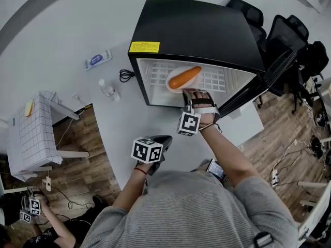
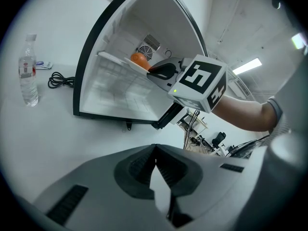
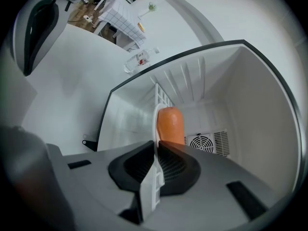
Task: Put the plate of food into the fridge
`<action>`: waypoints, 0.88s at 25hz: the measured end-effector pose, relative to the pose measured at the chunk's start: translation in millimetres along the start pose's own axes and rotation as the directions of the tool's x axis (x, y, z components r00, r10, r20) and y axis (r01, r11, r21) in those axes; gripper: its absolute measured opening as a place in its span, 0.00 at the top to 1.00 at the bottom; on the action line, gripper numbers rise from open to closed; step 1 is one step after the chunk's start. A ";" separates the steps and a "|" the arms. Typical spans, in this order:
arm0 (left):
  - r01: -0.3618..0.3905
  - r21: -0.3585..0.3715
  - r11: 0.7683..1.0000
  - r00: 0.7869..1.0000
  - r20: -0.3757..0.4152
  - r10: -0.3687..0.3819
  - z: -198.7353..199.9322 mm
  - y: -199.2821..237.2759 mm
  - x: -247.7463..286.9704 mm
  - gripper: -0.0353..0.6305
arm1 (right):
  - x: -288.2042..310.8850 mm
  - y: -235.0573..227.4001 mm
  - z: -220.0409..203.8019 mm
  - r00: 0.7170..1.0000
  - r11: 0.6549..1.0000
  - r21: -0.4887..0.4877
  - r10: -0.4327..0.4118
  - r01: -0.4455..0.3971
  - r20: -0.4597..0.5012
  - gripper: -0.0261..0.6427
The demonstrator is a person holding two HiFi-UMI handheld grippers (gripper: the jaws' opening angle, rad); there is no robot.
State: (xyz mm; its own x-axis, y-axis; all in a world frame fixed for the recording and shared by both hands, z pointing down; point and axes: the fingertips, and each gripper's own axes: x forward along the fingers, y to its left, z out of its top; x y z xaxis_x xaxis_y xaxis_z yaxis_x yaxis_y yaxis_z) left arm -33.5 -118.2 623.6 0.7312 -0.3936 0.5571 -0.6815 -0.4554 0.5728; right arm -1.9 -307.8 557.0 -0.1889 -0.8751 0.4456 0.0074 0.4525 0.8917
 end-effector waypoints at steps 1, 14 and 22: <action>0.001 0.000 1.000 1.000 0.000 -0.001 0.0 0.5 -0.2 0.93 | 2.7 0.1 1.2 1.000 1.000 -0.001 0.001 -0.001 -0.002 0.91; 0.007 -0.001 1.000 1.000 -0.008 -0.007 -1.3 5.8 -2.2 0.93 | 20.6 -9.8 1.3 0.998 1.000 -0.007 -0.003 0.003 -0.066 0.91; 0.005 -0.002 1.000 1.000 -0.009 -0.005 -2.3 7.5 -5.5 0.93 | 23.1 -6.9 2.3 0.999 0.999 0.036 -0.003 0.005 -0.049 0.91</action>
State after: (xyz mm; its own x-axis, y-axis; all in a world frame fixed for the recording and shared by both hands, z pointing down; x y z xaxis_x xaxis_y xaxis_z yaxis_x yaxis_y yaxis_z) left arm -42.7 -117.7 626.3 0.7341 -0.3844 0.5598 -0.6782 -0.4556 0.5766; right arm -8.6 -330.8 561.0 -0.1409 -0.8838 0.4462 -0.0294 0.4542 0.8904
